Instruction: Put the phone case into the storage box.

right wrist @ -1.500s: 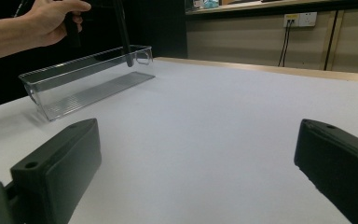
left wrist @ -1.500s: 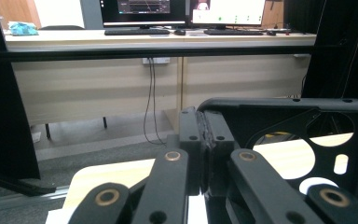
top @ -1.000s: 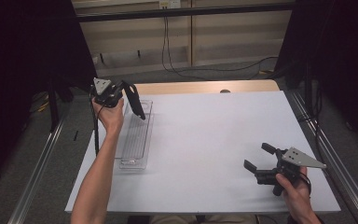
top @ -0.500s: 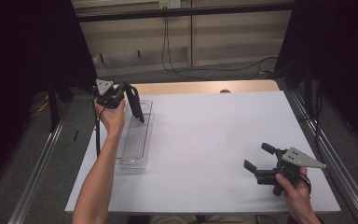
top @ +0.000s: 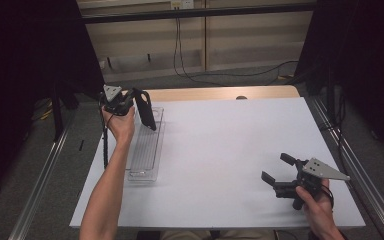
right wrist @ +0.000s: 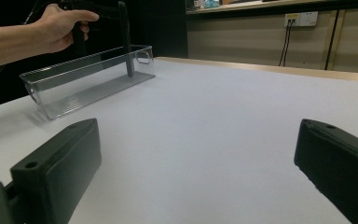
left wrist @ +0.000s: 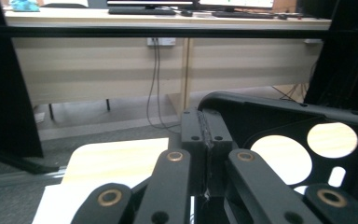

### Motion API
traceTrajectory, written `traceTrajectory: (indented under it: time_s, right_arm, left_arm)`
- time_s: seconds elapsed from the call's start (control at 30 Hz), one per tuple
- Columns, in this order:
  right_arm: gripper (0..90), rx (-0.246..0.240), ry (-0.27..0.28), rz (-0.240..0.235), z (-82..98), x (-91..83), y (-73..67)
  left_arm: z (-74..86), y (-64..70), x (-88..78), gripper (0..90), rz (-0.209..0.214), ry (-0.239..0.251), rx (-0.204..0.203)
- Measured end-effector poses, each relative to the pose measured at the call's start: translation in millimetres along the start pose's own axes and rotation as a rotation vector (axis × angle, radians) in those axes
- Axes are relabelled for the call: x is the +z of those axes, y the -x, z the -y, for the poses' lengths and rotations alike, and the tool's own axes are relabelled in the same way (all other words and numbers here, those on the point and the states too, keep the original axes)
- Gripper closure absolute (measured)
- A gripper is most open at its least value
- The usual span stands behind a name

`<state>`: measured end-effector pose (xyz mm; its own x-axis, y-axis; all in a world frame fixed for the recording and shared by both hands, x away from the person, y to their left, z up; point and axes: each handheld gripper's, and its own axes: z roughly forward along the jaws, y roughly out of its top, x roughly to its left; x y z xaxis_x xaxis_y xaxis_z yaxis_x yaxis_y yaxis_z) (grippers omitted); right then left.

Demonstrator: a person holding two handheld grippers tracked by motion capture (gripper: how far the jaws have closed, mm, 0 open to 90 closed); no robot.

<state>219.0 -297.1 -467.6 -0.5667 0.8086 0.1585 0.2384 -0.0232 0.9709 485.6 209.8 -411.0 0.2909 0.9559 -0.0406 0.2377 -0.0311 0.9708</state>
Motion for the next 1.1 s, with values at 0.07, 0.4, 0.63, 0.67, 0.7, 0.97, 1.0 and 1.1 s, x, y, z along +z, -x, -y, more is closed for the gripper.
traceTrajectory:
  time_s: [0.07, 0.4, 0.63, 0.67, 0.7, 0.97, 1.0, 1.1]
  right_arm:
    - [0.3, -0.003, -0.003, 0.001, 0.1, -0.1, 0.3]
    - [0.3, -0.001, -0.005, -0.006, 0.1, 0.0, 0.3]
    - [0.3, 0.001, -0.003, -0.004, 0.0, 0.3, 0.2]
    - [0.3, 0.000, -0.005, -0.005, 0.0, 0.3, 0.3]
    - [0.3, 0.001, -0.005, -0.005, 0.0, 0.3, 0.3]
    - [0.3, -0.004, -0.007, -0.003, 0.1, 0.1, 0.5]
    - [0.3, -0.002, -0.008, -0.002, 0.2, 0.0, 0.5]
    - [0.3, -0.002, -0.006, -0.003, 0.1, 0.0, 0.7]
  left_arm:
    - [-0.8, 0.4, 0.6, 89.2, -0.006, -0.009, 0.000]
    - [-0.6, -3.0, 3.7, 89.0, 0.004, -0.006, -0.029]
    - [-0.3, -3.1, 5.4, 88.3, 0.013, -0.011, -0.038]
    - [-0.3, -3.2, 5.9, 88.1, 0.009, -0.012, -0.037]
    - [-0.3, -3.4, 5.8, 88.1, 0.010, -0.015, -0.035]
    - [0.6, -3.1, 7.9, 87.9, 0.011, -0.006, -0.041]
    - [0.5, -2.7, 7.8, 87.9, 0.013, -0.008, -0.035]
    - [0.2, -1.3, 8.0, 87.6, 0.005, -0.011, -0.039]
